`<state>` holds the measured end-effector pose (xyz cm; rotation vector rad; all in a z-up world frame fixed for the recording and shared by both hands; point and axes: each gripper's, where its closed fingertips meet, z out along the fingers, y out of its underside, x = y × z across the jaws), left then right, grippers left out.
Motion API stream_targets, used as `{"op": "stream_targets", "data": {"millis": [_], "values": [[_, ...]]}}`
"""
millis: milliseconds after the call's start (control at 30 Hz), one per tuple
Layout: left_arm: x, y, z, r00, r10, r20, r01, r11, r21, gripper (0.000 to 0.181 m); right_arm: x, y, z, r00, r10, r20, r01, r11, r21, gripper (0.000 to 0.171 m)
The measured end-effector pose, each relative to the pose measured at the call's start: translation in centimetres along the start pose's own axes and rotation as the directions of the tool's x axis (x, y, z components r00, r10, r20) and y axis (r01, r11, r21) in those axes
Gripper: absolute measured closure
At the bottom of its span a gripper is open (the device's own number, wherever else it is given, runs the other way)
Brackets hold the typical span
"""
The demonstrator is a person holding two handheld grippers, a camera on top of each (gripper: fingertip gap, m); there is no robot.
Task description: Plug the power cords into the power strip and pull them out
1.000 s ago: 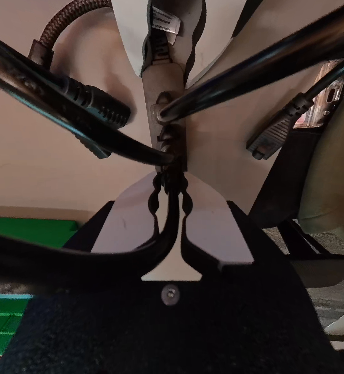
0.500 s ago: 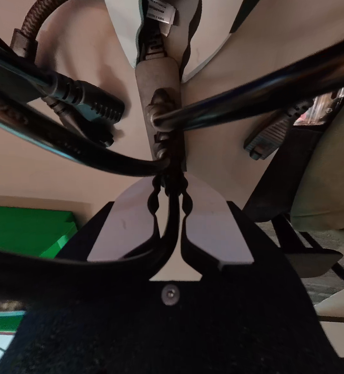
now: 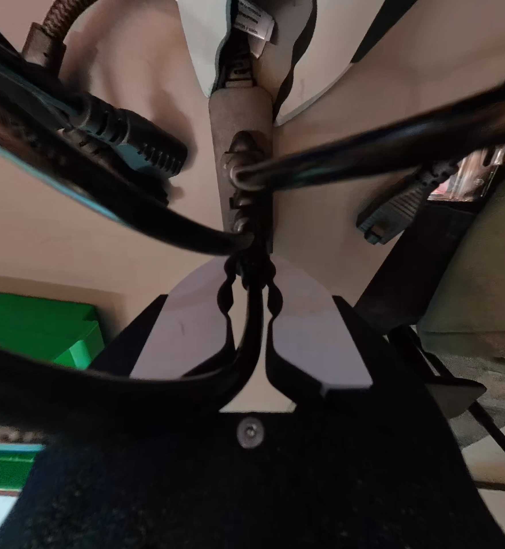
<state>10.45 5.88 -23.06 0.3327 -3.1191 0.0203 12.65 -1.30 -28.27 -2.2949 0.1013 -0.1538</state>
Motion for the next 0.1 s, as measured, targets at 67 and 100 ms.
{"op": "stream_targets", "data": {"millis": [67, 100], "values": [[-0.13, 0.15, -0.09, 1.0, 0.015, -0.002, -0.015, 0.999, 0.036, 0.163, 0.0, 0.02, 0.0, 1.0, 0.003, 0.001, -0.003, 1.0, -0.001, 0.132], [-0.22, 0.25, -0.21, 1.0, 0.006, -0.007, -0.006, 0.999, 0.048, 0.163, 0.01, 0.02, -0.01, 1.0, 0.003, -0.001, -0.003, 1.0, -0.001, 0.132]]}}
